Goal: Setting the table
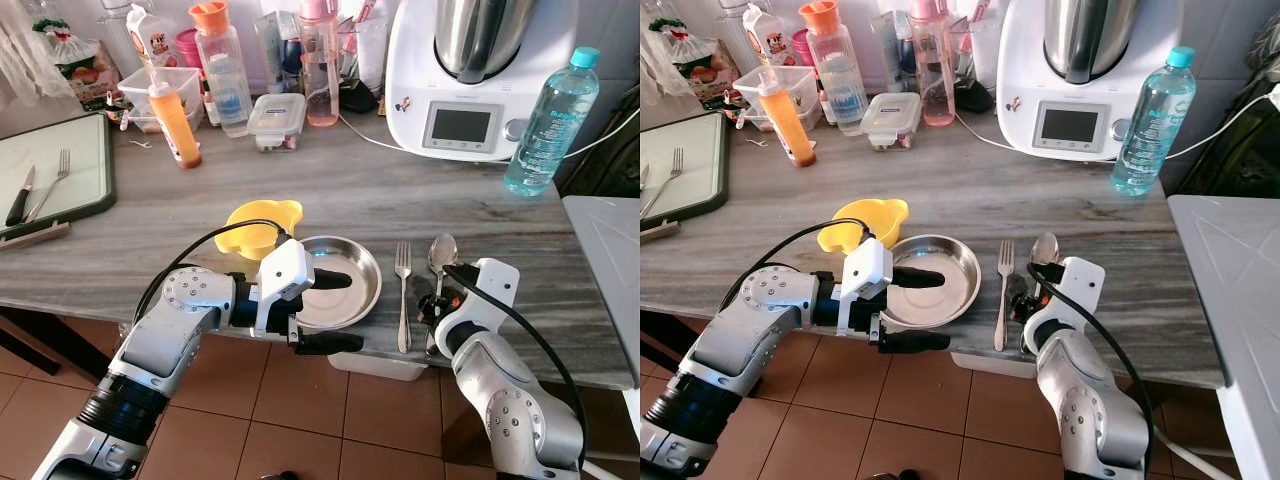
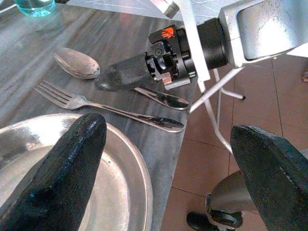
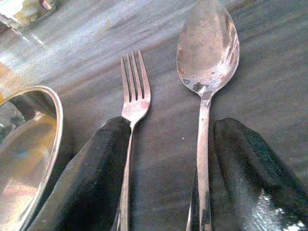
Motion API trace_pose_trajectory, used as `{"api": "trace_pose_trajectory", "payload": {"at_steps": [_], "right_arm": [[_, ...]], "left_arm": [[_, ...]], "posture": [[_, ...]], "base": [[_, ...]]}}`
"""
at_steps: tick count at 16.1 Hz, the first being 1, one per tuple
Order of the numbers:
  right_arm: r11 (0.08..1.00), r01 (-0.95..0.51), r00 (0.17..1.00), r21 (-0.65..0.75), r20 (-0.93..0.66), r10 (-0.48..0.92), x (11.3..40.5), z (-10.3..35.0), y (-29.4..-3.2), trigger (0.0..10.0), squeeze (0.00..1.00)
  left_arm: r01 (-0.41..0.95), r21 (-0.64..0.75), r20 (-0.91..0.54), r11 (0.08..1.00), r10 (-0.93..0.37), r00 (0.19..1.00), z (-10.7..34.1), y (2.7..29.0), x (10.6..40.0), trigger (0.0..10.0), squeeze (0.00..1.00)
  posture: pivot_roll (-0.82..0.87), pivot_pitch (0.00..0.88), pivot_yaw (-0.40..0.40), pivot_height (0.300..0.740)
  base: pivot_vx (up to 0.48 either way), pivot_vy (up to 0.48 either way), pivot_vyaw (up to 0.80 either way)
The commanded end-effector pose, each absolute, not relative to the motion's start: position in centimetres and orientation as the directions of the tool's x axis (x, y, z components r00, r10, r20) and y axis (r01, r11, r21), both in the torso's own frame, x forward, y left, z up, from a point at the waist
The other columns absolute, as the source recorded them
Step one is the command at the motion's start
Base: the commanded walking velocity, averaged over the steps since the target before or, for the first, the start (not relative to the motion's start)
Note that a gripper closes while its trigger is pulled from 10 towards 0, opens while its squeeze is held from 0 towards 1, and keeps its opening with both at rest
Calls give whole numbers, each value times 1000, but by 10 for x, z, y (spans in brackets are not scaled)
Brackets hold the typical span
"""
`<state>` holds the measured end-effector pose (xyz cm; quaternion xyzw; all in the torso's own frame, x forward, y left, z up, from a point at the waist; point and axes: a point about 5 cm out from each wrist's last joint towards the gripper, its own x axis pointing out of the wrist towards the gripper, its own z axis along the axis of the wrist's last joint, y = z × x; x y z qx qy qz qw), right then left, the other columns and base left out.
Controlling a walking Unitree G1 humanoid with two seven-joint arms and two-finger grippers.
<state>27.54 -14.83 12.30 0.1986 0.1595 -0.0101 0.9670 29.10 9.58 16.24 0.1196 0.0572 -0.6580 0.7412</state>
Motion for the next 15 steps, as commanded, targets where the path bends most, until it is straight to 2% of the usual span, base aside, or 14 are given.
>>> {"api": "trace_pose_trajectory", "payload": {"at_steps": [1,3,5,8,13,15], "right_arm": [[916,147,920,372,-392,12,271,107,-155,10000,1000],[917,146,920,372,-391,12,271,106,-155,10000,1000],[974,114,952,194,-302,-52,263,125,-168,10000,1000],[988,114,966,105,-243,-85,256,135,-170,10000,1000],[991,132,991,-25,16,-132,251,171,-169,10000,1000],[961,224,964,-164,181,-194,249,194,-175,10000,1000]], "left_arm": [[988,122,-259,99,-957,128,166,97,291,10000,0],[988,122,-259,99,-957,128,166,96,292,10000,0],[987,124,-240,105,-962,132,167,91,289,10000,0],[987,121,-232,106,-964,132,168,90,289,10000,0],[984,125,-202,124,-968,148,169,88,286,10000,0],[970,145,-152,195,-964,216,172,85,292,10000,0]], "posture": [[-23,101,107,740],[-23,101,107,740],[-29,93,103,740],[-37,99,103,740],[-46,93,99,740],[-46,89,96,740]], "base": [[0,0,0],[0,0,0],[0,0,0],[0,0,0],[0,0,0],[0,0,0]]}}
